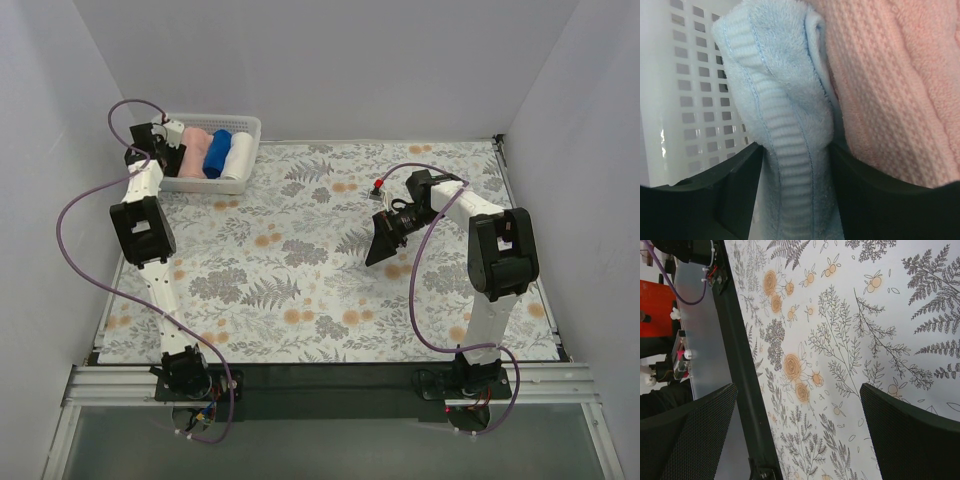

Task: Roll the towels
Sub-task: Place the rolled towel into the container

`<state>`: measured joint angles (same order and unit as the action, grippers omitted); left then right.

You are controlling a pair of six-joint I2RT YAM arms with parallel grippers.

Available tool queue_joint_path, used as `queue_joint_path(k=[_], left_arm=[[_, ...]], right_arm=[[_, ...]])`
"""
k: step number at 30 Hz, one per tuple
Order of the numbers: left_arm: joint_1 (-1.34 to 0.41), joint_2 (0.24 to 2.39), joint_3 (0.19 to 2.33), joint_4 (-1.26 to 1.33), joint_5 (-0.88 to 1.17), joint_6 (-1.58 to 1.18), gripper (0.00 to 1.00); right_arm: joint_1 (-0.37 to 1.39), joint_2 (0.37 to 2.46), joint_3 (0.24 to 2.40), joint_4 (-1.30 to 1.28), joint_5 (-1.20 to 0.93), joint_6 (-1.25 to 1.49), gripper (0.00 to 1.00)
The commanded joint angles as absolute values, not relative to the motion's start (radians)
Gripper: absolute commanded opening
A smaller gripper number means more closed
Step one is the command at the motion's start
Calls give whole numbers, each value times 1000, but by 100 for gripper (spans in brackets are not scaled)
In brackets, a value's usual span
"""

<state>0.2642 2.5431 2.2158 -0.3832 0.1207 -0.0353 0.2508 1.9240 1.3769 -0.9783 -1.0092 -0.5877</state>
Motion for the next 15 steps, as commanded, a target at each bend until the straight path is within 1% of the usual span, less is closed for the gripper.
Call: queue_joint_path(k=[1,8,12,15], left_arm=[[262,2450,2237,-456,115,-20,52],[262,2398,2237,-394,135,-28,63],[262,2369,2241,-344,169,-48,71],[261,2344,2259,-321,204,-60,75]], right_arm=[[250,1916,1391,-1008,-1046,-603,99],[250,1899,1390,-1008,-1051,-603,99],[250,1885,1390,-1006,-1049,-604,99],[250,1881,1396,-1006,-1049,-604,99]])
